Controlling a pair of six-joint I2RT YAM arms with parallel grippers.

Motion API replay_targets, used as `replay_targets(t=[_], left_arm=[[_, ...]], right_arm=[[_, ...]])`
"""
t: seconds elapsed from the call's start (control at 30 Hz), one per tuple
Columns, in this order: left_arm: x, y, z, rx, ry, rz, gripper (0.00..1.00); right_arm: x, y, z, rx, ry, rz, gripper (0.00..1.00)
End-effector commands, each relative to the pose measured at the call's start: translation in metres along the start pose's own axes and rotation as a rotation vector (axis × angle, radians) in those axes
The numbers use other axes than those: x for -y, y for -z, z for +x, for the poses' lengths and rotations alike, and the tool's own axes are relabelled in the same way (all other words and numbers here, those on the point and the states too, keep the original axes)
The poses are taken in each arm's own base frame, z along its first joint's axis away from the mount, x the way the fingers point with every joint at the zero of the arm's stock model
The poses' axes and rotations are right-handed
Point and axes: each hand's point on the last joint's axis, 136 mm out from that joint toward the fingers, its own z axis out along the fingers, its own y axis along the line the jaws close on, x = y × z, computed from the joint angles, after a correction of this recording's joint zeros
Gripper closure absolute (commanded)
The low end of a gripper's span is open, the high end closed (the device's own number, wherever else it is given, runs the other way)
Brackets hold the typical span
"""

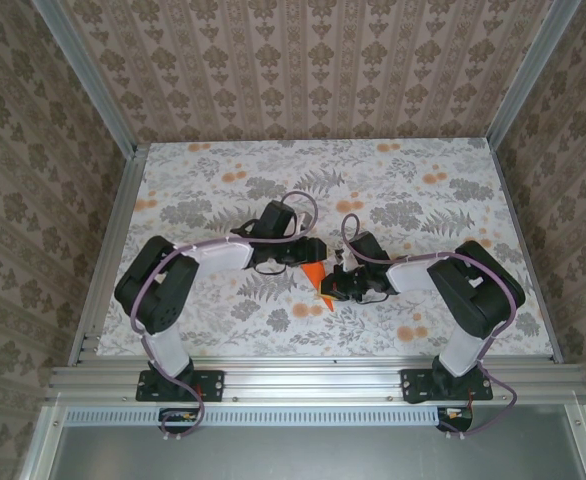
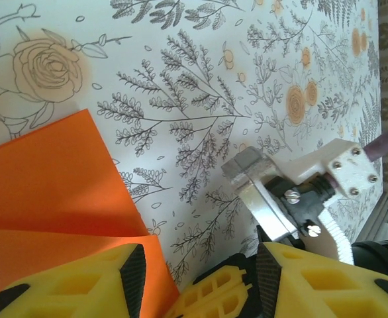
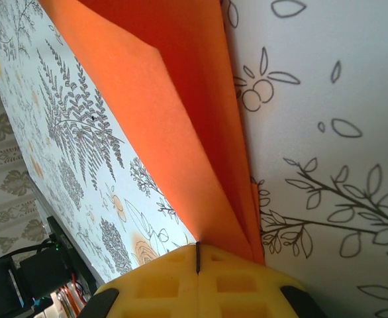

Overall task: Fold a paper plane with a square sheet of paper (pick it up from the middle)
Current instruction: Fold the wing for the fifth time at the center of the table.

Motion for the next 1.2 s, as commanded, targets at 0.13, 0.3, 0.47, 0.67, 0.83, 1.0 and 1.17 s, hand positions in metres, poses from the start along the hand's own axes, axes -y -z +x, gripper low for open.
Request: replay_targets(t=[0.13, 0.3, 0.47, 0.67, 0.83, 1.0, 1.17], left_arm=[[-0.019, -0.014, 0.007, -0.007, 0.038, -0.011, 0.5], [-0.038, -0.019, -0.001, 0.024, 0.047, -0.011, 0.5], [-0.051, -0.024, -0.008, 0.037, 0.054, 0.007, 0.5], [-0.061, -0.023, -0.011, 0.044, 0.065, -0.003, 0.5], [-0.064, -0.018, -0.017, 0.05, 0.06, -0.008, 0.5], [-0.067, -0.012, -0.022, 0.058, 0.055, -0.011, 0.5], [-0.073, -0.01, -0.027, 0.061, 0.032, -0.006, 0.5]], right_arm=[[0.054, -0.009, 0.032, -0.085, -0.12, 0.16, 0.95], [0.055, -0.008, 0.034, -0.088, -0.122, 0.158, 0.96], [0.057, -0.007, 0.038, -0.094, -0.123, 0.161, 0.96], [0.059, -0.006, 0.041, -0.101, -0.128, 0.161, 0.96], [0.062, -0.005, 0.046, -0.109, -0.131, 0.167, 0.96], [0.064, -0.005, 0.048, -0.107, -0.135, 0.168, 0.96], [0.062, -0.004, 0.047, -0.103, -0.133, 0.161, 0.96]])
